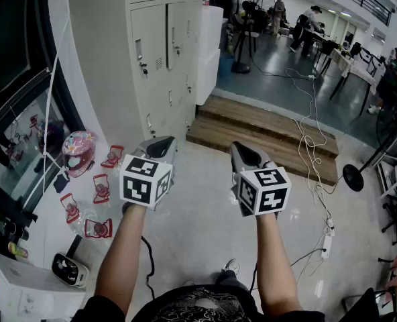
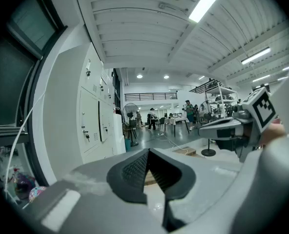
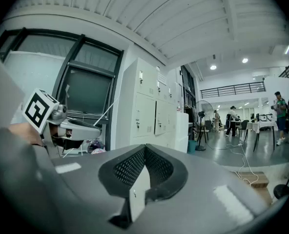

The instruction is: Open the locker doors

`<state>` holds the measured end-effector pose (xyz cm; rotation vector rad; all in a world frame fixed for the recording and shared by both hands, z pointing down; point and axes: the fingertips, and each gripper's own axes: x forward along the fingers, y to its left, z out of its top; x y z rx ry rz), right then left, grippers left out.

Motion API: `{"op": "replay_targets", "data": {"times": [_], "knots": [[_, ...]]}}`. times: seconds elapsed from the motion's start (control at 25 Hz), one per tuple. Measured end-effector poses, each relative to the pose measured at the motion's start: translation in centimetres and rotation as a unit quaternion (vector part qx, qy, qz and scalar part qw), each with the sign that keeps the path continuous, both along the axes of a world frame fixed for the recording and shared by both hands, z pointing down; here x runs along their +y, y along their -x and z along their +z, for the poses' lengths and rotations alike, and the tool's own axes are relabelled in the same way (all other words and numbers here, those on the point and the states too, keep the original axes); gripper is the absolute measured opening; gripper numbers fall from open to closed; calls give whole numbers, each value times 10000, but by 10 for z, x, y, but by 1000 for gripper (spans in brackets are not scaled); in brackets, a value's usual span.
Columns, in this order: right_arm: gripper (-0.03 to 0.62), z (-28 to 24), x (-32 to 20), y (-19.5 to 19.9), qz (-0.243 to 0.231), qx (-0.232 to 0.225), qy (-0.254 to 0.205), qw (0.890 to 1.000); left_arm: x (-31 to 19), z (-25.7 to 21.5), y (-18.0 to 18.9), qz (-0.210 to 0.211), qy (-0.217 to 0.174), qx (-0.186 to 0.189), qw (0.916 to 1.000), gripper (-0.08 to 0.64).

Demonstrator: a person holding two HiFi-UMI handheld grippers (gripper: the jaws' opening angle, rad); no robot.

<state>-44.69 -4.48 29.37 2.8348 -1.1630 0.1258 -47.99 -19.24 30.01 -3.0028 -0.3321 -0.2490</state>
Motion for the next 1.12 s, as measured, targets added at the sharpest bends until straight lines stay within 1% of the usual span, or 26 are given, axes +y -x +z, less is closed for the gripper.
{"op": "replay_targets", "data": {"times": [0.24,0.4,0.6,0.88,1.12], "knots": [[-2,7,5,-17,-11,-45,28,10000,7,4,-19,2,-64,-43,10000,5],[-2,10,10,-42,10,-70,7,10000,12,5,-43,0,-107,-63,9999,5],[0,11,21,-84,-69,-67,7,10000,24,6,-84,-26,-165,-63,9998,5],[5,1,44,-155,-260,-39,-24,9997,52,-2,-153,-86,-178,-69,9998,5],[48,-6,67,-207,-439,-69,-23,9990,75,-9,-200,-145,15,-117,9998,4]]}}
